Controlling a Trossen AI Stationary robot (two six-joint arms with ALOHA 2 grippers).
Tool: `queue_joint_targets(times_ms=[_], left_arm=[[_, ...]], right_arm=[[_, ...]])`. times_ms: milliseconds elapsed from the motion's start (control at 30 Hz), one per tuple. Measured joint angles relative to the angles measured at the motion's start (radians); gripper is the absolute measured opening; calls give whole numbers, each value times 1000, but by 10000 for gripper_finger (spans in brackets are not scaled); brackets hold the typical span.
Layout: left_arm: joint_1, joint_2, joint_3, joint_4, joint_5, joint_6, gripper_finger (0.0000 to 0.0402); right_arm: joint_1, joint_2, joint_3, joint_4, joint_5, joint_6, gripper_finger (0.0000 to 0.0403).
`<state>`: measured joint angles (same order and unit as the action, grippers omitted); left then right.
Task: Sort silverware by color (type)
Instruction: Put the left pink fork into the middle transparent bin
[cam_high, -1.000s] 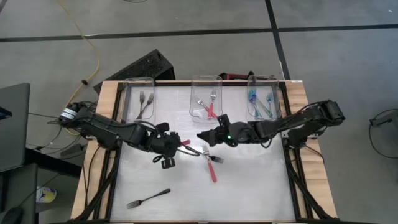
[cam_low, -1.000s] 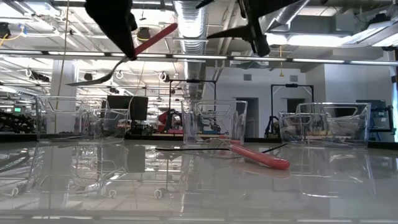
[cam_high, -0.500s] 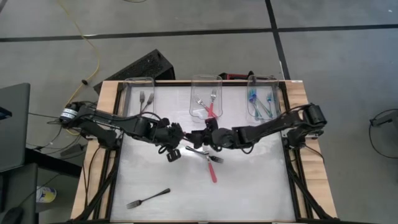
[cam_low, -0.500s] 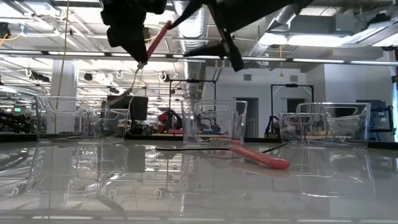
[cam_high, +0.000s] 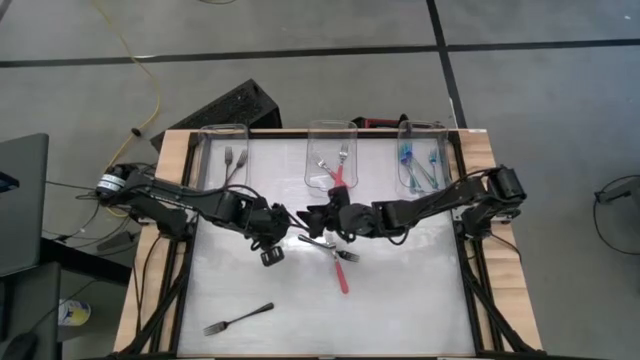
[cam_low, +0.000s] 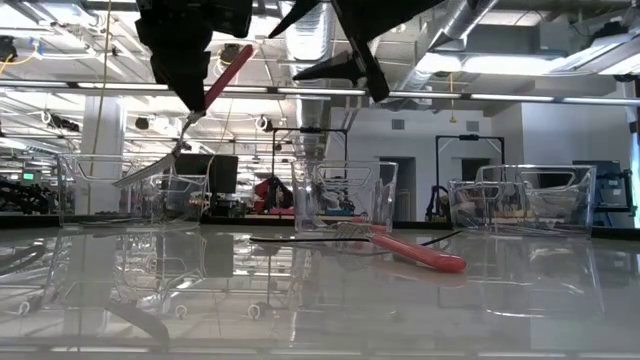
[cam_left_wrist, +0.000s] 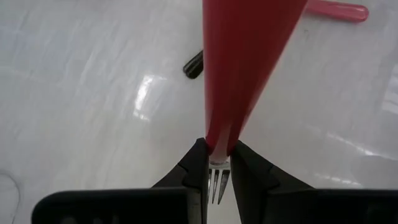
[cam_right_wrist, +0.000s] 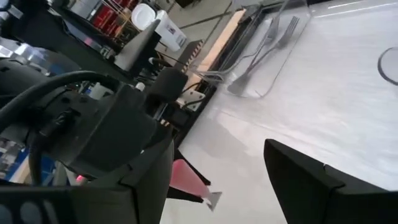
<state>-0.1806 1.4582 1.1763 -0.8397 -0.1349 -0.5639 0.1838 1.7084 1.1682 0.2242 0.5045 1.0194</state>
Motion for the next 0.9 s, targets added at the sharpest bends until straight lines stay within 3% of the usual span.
queue_joint_targets(times_ms=[533, 900], left_arm=[[-1, -2, -2, 3, -8, 6, 32], [-12, 2, -2, -15, -16, 14, 32]], right_arm=[[17, 128, 133, -32, -57, -5, 276], [18, 143, 155, -105, -61, 3, 276]])
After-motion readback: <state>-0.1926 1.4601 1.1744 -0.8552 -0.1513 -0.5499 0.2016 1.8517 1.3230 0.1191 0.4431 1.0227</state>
